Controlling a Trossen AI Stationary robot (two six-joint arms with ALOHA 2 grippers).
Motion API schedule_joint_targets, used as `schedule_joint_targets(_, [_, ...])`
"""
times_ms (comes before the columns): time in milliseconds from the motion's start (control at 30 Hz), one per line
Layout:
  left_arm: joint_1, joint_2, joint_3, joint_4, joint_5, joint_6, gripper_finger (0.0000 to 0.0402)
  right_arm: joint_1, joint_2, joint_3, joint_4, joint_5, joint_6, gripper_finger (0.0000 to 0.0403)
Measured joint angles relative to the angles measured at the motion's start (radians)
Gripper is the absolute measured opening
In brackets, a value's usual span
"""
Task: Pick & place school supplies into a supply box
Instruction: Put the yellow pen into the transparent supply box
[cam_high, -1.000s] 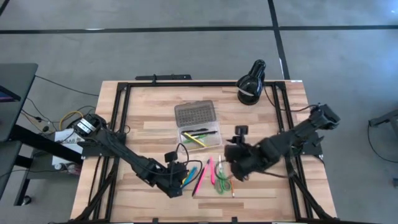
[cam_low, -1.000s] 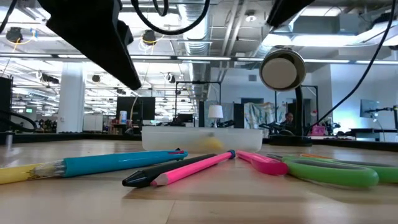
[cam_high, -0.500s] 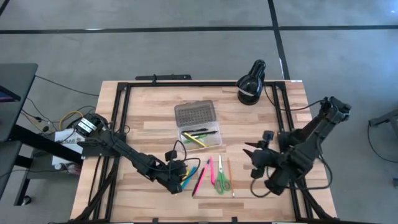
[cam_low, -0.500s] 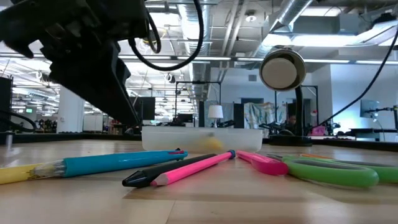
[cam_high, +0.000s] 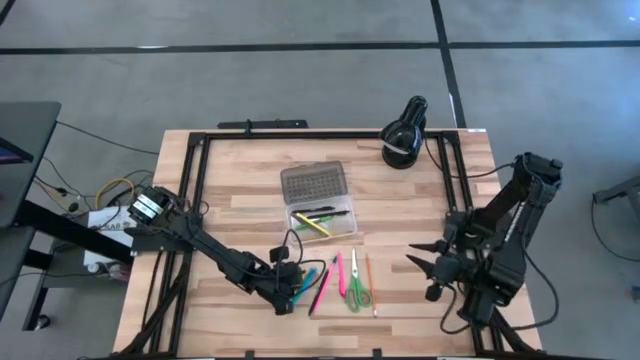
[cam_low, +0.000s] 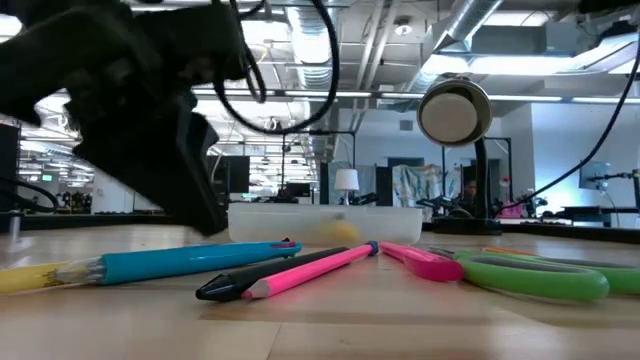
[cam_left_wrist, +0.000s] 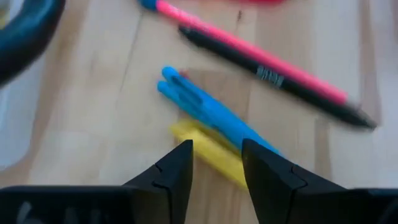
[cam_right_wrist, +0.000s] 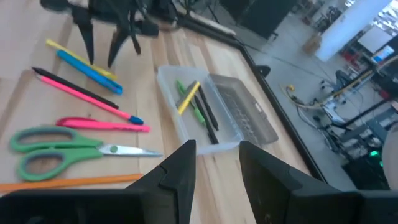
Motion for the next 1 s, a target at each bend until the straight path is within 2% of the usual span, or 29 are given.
schedule_joint_targets(400, [0.001, 0.055, 0.010, -0.012, 0.028, -0.029, 0.0132, 0.020, 0.000, 0.000, 0.004, 0.023, 0.003, 0.0118])
schedule_joint_targets(767, [0.025, 0.053, 0.015, -0.149, 0.145, -0.056, 0.0132, 0.016, 0.000, 0.000, 0.012, 0.024, 0.003, 0.0118])
schedule_joint_targets(1000, [0.045, 0.051, 0.015, -0.167, 0.206, -0.009, 0.0096, 0.016, 0.000, 0.001, 0.029, 0.024, 0.003, 0.0118])
